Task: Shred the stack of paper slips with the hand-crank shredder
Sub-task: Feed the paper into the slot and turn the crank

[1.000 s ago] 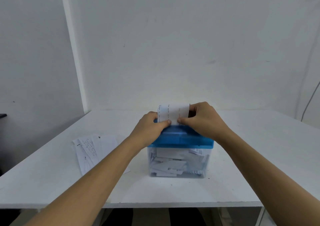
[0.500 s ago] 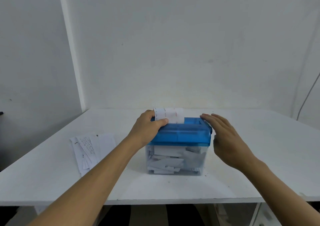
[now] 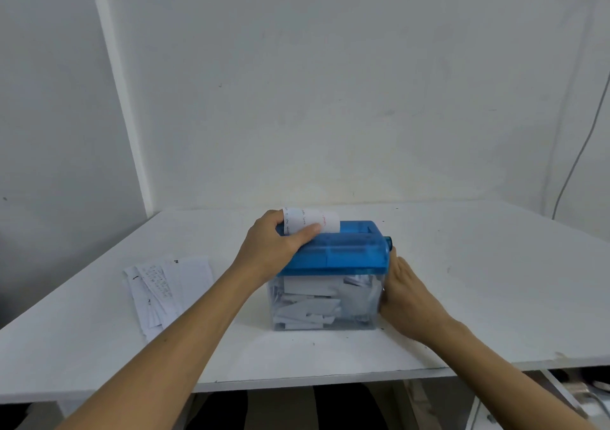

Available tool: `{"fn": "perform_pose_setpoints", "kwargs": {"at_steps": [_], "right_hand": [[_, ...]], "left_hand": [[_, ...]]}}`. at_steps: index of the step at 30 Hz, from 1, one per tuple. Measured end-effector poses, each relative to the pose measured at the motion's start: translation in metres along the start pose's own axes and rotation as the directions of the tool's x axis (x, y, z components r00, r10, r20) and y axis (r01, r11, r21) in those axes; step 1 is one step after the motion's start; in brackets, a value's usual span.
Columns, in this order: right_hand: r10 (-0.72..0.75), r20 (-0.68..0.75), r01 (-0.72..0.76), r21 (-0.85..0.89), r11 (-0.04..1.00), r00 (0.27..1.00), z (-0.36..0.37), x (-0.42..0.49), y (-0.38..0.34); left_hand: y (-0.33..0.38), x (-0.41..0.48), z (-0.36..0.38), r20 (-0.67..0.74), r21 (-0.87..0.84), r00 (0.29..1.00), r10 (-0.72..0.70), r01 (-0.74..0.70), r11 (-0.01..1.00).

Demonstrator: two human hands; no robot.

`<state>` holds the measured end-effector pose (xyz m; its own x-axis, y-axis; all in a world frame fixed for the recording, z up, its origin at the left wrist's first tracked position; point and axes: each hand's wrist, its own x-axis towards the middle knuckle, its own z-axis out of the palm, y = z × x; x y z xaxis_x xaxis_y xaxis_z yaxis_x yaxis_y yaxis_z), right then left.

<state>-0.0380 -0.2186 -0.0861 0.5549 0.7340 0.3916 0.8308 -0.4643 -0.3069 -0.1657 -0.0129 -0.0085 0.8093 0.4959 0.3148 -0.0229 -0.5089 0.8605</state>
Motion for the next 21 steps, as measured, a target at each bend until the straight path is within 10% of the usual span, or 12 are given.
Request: {"fn": "perform_pose_setpoints", "kwargs": {"at_steps": [12,21], "right_hand": [[0.333,0.216,-0.275,-0.261,0.925,0.918,-0.069,-0.007,-0.043],[0.44,0.704,-0.442,-0.197,0.875,0.558,-0.154,0.052,-0.063]], "left_hand": [[0.008,-0.006,-0.003,0.032,0.223,0.999,0.036,-0.043,0.974],[0.014,-0.012,-0.004,0.096,0.13,0.994,0.051,-0.063,0.99]]}}
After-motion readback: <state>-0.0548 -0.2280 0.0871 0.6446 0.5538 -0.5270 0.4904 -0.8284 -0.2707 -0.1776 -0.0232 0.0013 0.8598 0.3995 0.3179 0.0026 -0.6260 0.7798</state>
